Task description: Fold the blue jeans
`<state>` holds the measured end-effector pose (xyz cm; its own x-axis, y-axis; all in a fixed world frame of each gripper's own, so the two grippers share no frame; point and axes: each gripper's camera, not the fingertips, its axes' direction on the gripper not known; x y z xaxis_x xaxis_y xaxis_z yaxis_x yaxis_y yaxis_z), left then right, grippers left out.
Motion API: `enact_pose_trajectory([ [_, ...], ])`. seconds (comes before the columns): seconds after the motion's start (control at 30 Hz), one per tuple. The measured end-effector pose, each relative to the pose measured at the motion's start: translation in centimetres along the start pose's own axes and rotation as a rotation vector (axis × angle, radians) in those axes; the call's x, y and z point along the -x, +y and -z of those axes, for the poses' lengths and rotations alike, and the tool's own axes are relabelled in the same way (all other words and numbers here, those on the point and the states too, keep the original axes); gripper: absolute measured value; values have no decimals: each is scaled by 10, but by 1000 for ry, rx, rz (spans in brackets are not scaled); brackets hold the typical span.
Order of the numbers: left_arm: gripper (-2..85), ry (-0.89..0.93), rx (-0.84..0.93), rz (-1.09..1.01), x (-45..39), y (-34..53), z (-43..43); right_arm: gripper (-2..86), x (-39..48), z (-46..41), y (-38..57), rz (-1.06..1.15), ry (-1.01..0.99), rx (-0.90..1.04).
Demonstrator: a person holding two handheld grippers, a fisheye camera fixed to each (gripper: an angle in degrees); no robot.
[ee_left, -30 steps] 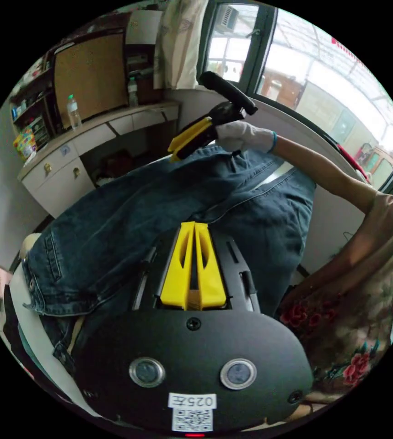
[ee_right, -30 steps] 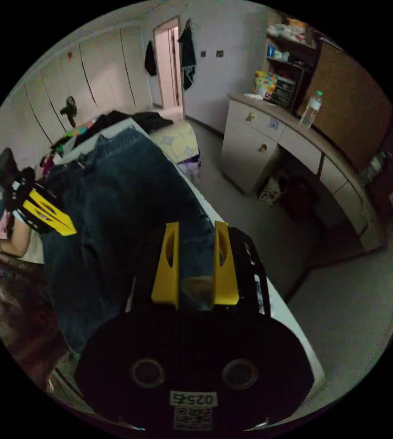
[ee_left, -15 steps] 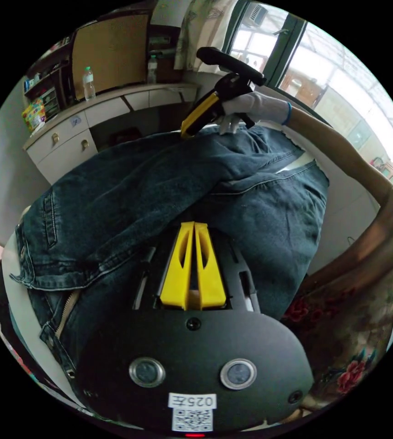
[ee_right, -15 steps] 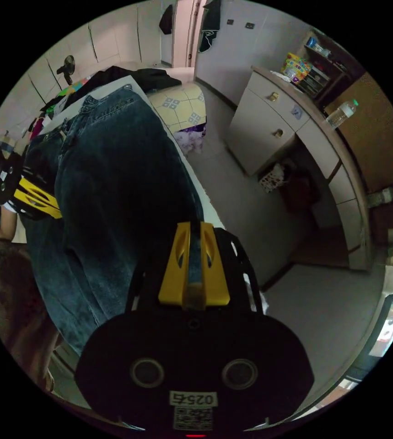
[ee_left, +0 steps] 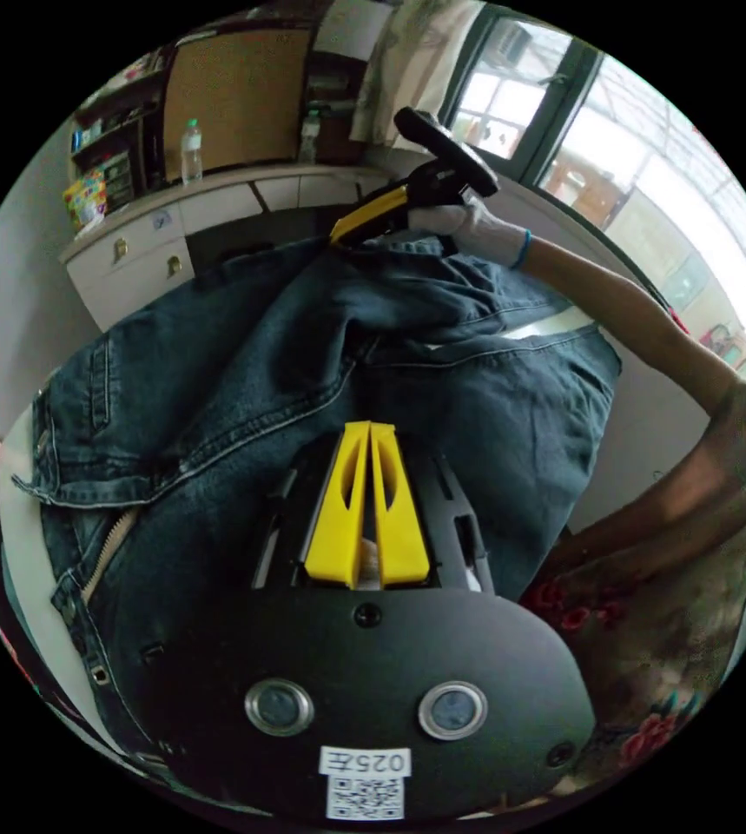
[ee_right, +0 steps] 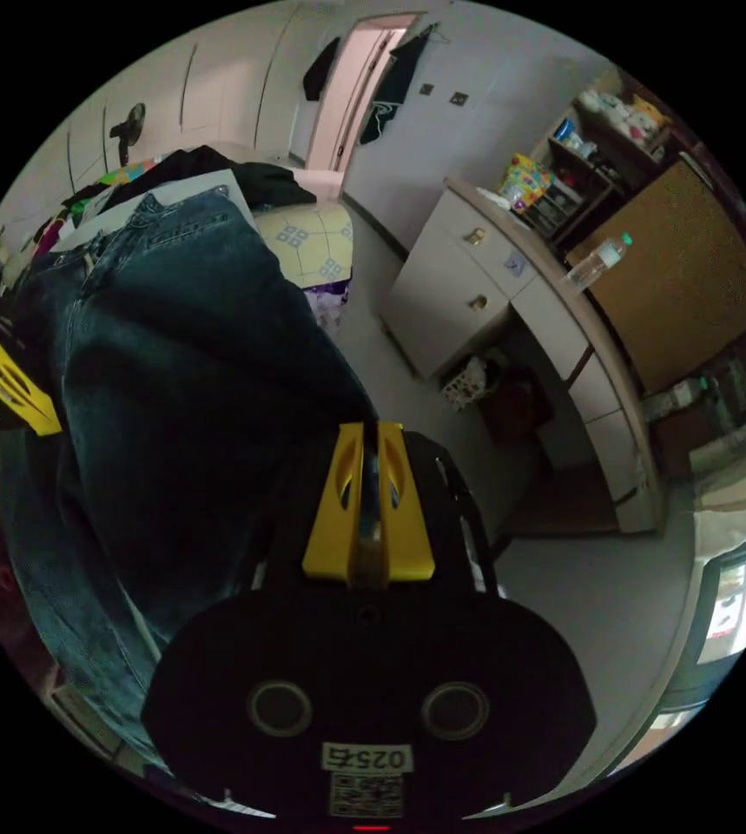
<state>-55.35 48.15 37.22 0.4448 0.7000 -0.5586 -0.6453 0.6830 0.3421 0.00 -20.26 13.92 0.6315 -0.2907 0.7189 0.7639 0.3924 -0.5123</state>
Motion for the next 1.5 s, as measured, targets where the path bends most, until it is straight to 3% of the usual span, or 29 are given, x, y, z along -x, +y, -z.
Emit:
enact_pose_trajectory([
  [0.17,-9,40,-230,86,27,31,76,14,25,47,55,-106,13,-247],
  [0.27,-9,135,-483,50,30,61,130,13,64,101,98,-131,50,-398],
  [0.33,-9,121,-638,29,15,73,157,4,102,136,134,-170,179,-496],
  [0.4,-9,90,-662,24,2,65,158,-5,115,154,158,-299,342,-527],
  [0.5,-10,116,-546,-51,-23,22,127,-9,103,173,192,-317,274,-498],
  [0.73,-3,181,-325,-211,-93,-67,29,-10,60,169,320,-726,221,-440],
  [0.87,0,177,-346,-216,-97,-81,20,-10,58,160,386,-895,175,-459],
  [1.07,1,-14,-376,-98,-21,-76,63,-9,53,159,451,-1021,302,-487],
  [1.13,12,-149,-272,-55,28,-77,65,-9,31,144,455,-1018,259,-394],
  [1.33,18,-227,-41,76,133,-108,31,-9,-25,95,446,-1082,105,-345],
  [1.5,19,-188,44,82,153,-166,-11,-9,-68,39,403,-1029,157,-26],
])
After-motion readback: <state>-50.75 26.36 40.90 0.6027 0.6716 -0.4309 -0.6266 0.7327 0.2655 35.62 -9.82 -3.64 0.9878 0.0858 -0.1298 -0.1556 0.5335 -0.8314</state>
